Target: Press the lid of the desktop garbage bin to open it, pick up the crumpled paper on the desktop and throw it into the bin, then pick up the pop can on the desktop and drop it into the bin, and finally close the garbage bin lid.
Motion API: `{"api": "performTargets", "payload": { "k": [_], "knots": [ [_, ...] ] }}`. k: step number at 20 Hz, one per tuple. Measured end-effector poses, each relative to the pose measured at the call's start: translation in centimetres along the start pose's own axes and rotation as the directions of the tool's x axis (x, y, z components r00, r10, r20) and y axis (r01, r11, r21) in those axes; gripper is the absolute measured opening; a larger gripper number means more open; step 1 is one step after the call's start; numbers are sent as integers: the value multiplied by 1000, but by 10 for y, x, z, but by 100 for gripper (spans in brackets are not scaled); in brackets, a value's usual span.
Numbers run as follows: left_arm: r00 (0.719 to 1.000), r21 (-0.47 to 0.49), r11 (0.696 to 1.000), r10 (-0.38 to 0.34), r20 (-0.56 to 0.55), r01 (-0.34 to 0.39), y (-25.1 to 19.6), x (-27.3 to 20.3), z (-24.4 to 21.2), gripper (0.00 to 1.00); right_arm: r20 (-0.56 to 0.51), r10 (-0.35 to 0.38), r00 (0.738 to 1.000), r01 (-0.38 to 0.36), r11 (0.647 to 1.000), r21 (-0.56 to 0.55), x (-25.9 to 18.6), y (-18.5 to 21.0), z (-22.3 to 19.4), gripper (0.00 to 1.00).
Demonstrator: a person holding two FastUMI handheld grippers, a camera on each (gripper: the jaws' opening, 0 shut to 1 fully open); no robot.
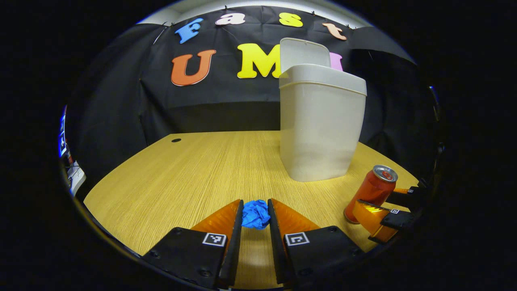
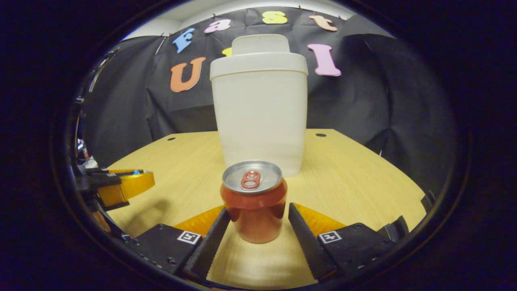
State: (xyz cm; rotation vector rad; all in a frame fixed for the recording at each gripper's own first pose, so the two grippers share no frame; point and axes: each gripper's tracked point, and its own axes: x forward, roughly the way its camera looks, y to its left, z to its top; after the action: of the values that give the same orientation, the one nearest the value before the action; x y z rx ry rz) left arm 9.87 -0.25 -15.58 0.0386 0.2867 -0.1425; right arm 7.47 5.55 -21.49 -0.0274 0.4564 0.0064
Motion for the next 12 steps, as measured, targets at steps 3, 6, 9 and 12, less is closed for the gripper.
{"api": "performTargets", "payload": {
  "k": [3, 6, 9, 12],
  "knots": [
    [998, -26, 1000, 4, 61, -2, -2, -11, 21, 39, 25, 27, 999, -28, 1000, 11, -5, 4, 6, 81],
    [993, -34, 999, 14, 118, -10, -2, -32, 39, 39, 72, 34, 997, -36, 999, 29, -24, 1, 27, 81],
    [986, -71, 997, 3, 166, 9, -3, -55, 63, 39, 136, 9, 991, -13, 1000, 28, -48, -13, 54, 80],
    [980, -83, 997, 22, 199, -6, -5, -77, 80, 39, 200, 10, 980, -18, 999, 37, -75, -21, 82, 80]
  ]
}}
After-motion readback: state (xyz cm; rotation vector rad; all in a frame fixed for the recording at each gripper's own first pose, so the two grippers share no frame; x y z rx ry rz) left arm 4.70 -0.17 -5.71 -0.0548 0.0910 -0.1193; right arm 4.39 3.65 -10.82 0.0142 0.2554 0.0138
